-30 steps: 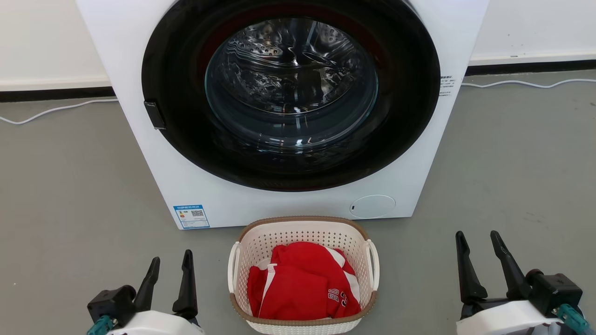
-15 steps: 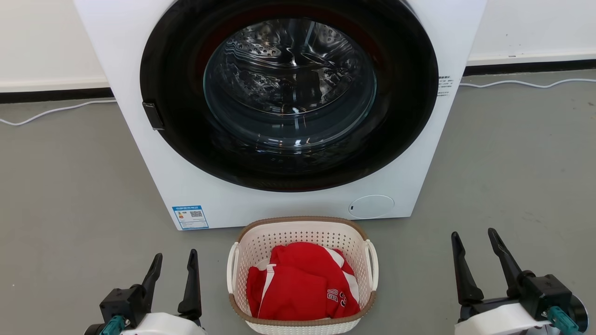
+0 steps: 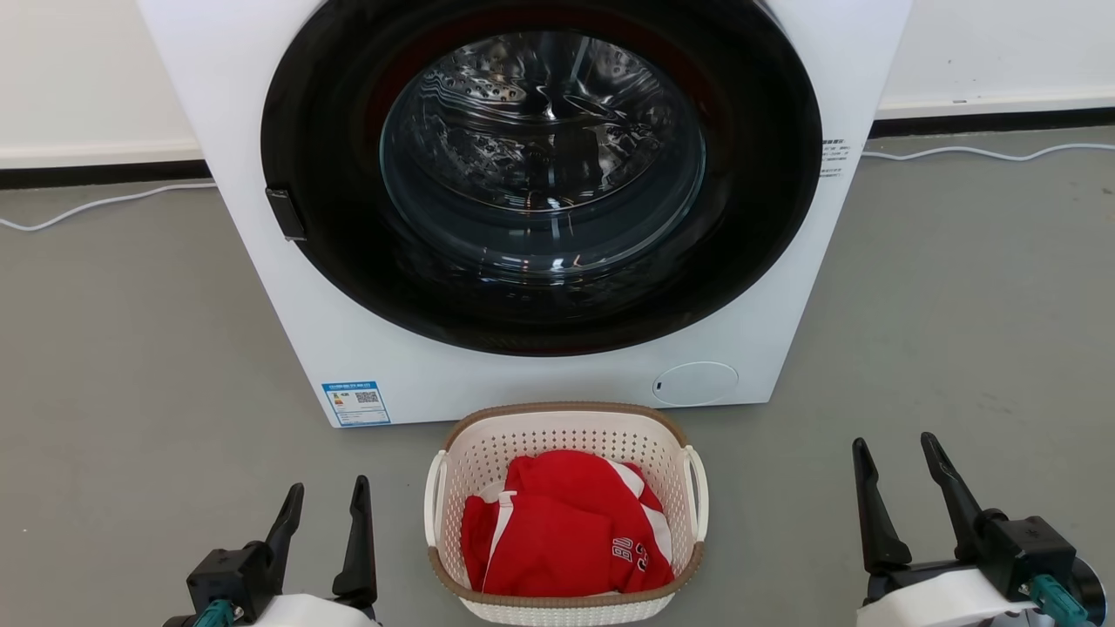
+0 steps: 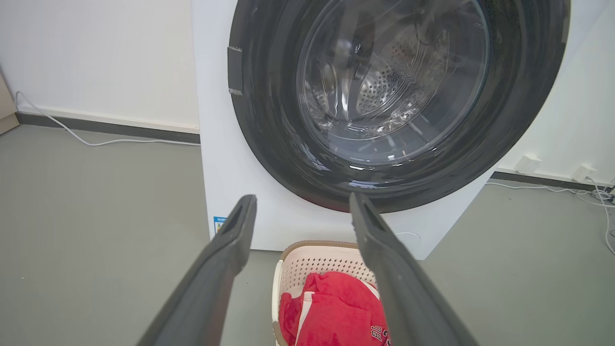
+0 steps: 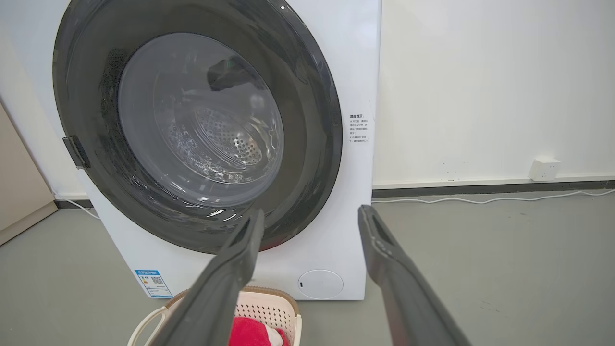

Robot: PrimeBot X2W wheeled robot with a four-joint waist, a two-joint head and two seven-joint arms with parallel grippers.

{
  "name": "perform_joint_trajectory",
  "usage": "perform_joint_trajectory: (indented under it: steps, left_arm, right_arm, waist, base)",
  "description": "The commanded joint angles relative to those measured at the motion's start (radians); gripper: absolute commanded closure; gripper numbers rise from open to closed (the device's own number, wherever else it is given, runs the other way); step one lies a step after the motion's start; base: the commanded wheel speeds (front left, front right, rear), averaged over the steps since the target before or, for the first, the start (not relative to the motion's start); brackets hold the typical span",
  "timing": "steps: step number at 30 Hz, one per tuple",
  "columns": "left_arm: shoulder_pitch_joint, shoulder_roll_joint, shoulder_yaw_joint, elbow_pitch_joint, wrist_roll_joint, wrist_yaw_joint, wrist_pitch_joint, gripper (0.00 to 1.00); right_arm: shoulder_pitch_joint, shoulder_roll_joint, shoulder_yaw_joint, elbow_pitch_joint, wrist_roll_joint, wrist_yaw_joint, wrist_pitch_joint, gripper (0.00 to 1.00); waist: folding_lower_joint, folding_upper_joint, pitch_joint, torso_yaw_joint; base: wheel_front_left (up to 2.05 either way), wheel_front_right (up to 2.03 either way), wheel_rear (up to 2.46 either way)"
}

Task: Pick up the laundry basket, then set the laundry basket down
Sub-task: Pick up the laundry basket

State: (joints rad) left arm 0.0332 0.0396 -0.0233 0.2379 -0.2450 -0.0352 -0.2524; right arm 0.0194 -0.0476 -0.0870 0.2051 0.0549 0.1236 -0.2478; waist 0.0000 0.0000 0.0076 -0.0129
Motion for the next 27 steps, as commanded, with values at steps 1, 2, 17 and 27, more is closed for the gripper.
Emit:
perform_joint_trajectory:
  steps: [1,2,17,27]
  left_arm:
    - [-0.028,0.011,0.027,-0.029,0.004,0.005,-0.009,0.0]
    - [-0.029,0.011,0.027,-0.03,0.003,0.006,-0.009,0.0]
    - [-0.14,0.011,0.022,0.003,0.008,-0.001,-0.009,0.0]
    - [-0.351,0.011,0.01,0.154,0.016,-0.018,-0.009,0.0]
  right_arm:
    - [-0.032,-0.006,0.024,-0.023,0.001,0.007,-0.014,0.0]
    - [-0.033,-0.005,0.023,-0.022,0.0,0.007,-0.014,0.0]
    - [-0.146,-0.003,0.003,0.03,-0.004,0.007,-0.014,0.0]
    - [-0.332,-0.003,0.003,0.199,0.021,0.007,-0.014,0.0]
  waist:
    - [0.0,0.0,0.002,0.0]
    - [0.0,0.0,0.004,0.001]
    - [0.0,0.0,0.188,0.001]
    - [0.0,0.0,0.403,0.013]
  base:
    - [0.0,0.0,0.0]
    - [0.0,0.0,0.0]
    - [0.0,0.0,0.0]
    - [0.0,0.0,0.0]
